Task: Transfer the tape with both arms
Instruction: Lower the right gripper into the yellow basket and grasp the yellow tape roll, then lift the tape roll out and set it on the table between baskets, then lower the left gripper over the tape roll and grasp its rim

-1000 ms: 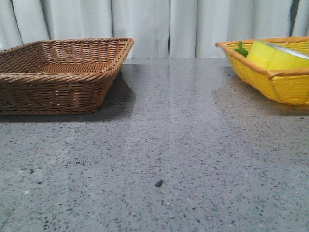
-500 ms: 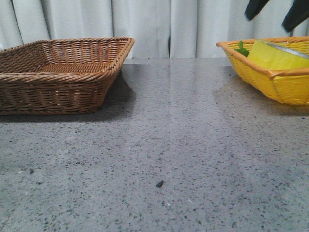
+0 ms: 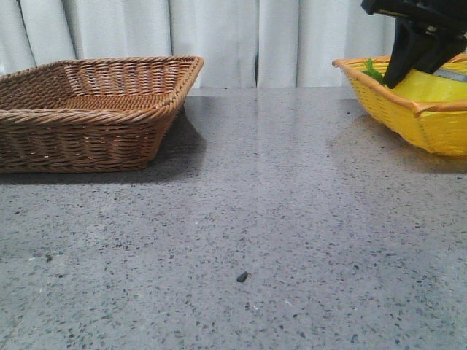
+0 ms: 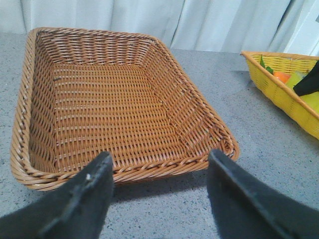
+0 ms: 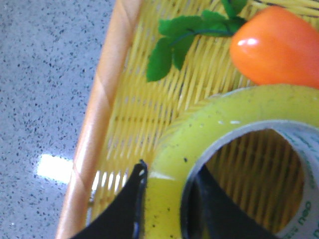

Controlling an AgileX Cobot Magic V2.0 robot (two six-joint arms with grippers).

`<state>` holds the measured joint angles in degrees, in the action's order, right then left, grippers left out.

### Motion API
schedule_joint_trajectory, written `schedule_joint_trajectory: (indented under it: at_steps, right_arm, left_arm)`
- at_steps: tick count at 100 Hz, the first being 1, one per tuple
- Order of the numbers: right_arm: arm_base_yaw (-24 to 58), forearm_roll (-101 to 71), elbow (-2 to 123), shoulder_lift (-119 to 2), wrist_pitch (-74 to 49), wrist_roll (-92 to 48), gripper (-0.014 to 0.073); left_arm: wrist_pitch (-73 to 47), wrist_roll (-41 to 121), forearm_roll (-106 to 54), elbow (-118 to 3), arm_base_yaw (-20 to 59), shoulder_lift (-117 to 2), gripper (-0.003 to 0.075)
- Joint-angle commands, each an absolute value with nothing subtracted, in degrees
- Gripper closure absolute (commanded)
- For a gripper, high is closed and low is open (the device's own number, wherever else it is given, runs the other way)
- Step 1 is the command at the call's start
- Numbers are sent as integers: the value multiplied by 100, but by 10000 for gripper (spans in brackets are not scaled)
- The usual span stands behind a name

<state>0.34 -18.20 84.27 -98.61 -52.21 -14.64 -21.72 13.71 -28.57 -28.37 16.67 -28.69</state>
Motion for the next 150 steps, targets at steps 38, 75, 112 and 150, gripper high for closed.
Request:
schedule_joint_trajectory:
  at_steps: [38, 75, 112, 150]
  right_arm:
    - [1478, -1962, 11112, -8607, -4968, -1538, 660]
    - [2363, -1609, 10096, -9848, -5213, -1178, 612]
    - [2377, -2064, 10124, -9563, -5443, -1156, 188]
    - [2377, -2005, 9653, -6731, -5860, -1466, 660]
  left_arm:
    - [-1758, 1377, -2939, -3051, 1656, -2931, 336]
    - [-1922, 1377, -2939, -3051, 1656, -2931, 336]
    - [-2242, 1626, -3128, -3203, 1689, -2980, 362]
    - [-2418, 2690, -3387, -4732, 2867, -4639, 482]
